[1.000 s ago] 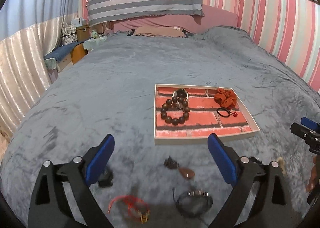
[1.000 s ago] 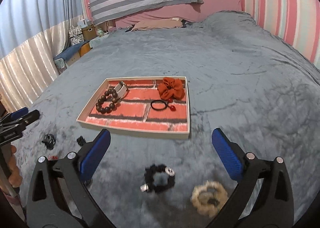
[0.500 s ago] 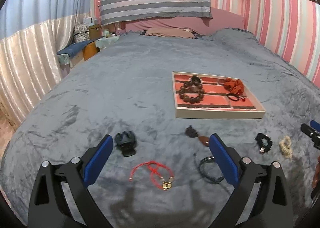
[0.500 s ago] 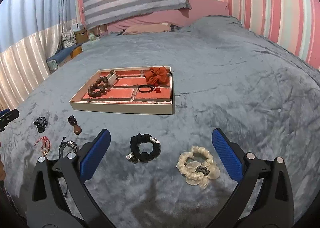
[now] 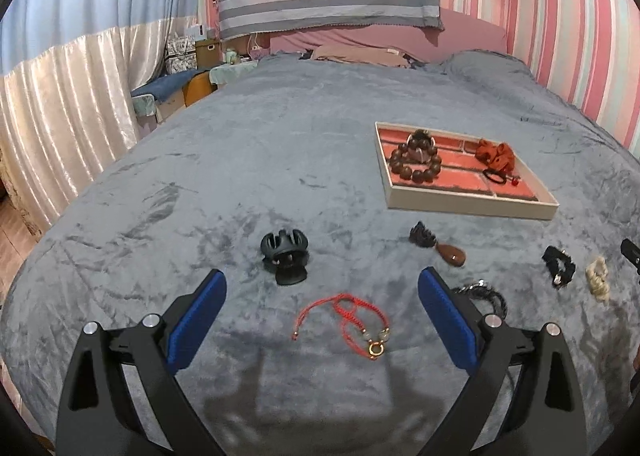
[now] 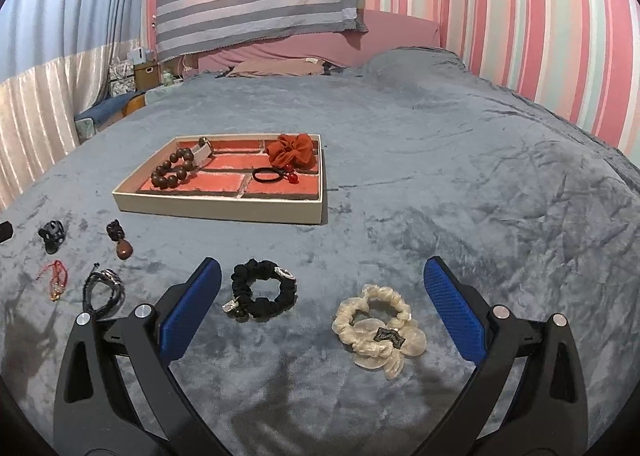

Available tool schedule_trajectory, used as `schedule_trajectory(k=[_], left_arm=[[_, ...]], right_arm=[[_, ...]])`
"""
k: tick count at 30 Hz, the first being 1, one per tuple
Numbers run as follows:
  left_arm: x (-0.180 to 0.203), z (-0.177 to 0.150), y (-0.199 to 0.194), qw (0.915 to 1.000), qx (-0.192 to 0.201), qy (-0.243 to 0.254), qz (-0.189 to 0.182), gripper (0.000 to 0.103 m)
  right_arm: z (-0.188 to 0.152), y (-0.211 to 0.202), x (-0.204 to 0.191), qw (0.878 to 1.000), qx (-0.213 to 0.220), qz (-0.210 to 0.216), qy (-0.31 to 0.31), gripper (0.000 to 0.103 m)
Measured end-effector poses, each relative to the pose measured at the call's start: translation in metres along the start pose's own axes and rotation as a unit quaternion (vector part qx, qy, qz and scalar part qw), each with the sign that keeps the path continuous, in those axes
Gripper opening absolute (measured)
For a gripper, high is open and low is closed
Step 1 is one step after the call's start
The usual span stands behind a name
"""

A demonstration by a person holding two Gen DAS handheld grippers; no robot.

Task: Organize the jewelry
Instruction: 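Move the right tool to the black scrunchie while the left tool approaches the red string bracelet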

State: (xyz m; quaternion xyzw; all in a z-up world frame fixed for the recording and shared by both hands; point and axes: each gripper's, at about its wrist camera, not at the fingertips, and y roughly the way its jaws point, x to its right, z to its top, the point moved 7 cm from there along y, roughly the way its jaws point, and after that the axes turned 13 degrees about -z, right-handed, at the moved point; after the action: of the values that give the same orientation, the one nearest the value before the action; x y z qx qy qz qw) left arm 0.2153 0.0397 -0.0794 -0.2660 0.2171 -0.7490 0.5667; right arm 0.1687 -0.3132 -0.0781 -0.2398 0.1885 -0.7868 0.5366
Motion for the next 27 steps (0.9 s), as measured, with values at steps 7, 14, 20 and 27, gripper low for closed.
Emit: schedule_trajectory(k=[7, 14, 20, 27], left_arm=[[-0.006, -0.01, 0.006, 1.0, -0.002, -0.006, -0.004, 0.095], [-0.001, -0.013, 0.014, 1.0, -0.001, 0.001, -0.002, 0.095], [0.011, -0.017, 0.024, 0.9997, -0.002, 0.026, -0.001, 0.095], [0.017, -0.025, 0.038, 0.9992, -0.025, 0.029, -0.008, 0.095]], right_arm=[[-0.01, 0.006, -0.001, 1.0, -0.007, -0.014, 0.02, 0.099], [-0.018, 0.013, 0.0, 0.999, -0.009, -0.048, 0.003, 0.099], [-0.025, 0.014, -0.005, 0.998, -0.003, -0.056, -0.016, 0.099], [-0.034, 0.021, -0.01, 0.998, -0.021, -0.055, -0.016, 0.099]])
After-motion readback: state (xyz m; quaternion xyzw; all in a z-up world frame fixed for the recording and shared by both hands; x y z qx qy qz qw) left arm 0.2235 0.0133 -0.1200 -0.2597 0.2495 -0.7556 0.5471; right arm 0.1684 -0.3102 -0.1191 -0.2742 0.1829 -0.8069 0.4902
